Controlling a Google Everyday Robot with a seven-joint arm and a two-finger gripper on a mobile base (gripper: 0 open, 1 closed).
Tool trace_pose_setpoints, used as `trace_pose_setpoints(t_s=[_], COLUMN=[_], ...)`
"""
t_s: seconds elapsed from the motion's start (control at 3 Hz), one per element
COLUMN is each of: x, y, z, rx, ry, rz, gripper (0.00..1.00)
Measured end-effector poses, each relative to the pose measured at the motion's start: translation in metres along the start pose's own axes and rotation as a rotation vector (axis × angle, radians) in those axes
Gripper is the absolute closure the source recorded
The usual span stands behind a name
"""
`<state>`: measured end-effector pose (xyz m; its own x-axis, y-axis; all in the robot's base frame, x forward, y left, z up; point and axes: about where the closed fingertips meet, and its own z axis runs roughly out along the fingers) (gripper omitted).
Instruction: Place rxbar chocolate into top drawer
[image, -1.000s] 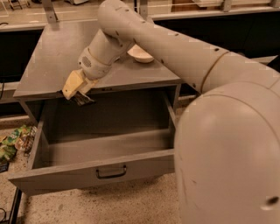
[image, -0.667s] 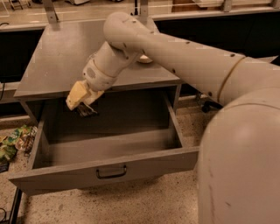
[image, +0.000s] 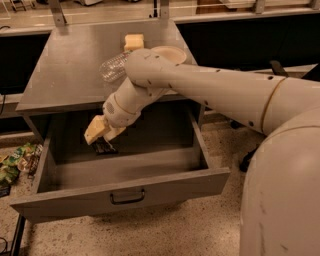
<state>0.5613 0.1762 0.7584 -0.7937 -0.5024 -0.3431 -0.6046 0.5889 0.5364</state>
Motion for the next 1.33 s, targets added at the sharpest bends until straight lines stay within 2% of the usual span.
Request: trace_pose_setpoints(t_s=[0.33,0.67,1.0,1.33], x=[0.010,0.018,0.021,0.023], y=[-0.018,-0.030,-0.035,-0.030], z=[0.028,0.050,0.049,0.029], rx=[0.006,0.013,0.048,0.101], ry=[-0.020,-0.016,-0.013,-0.021], rz=[0.060,0.104,0.122,0.138], gripper=[0.62,0.31,0.01,0.00])
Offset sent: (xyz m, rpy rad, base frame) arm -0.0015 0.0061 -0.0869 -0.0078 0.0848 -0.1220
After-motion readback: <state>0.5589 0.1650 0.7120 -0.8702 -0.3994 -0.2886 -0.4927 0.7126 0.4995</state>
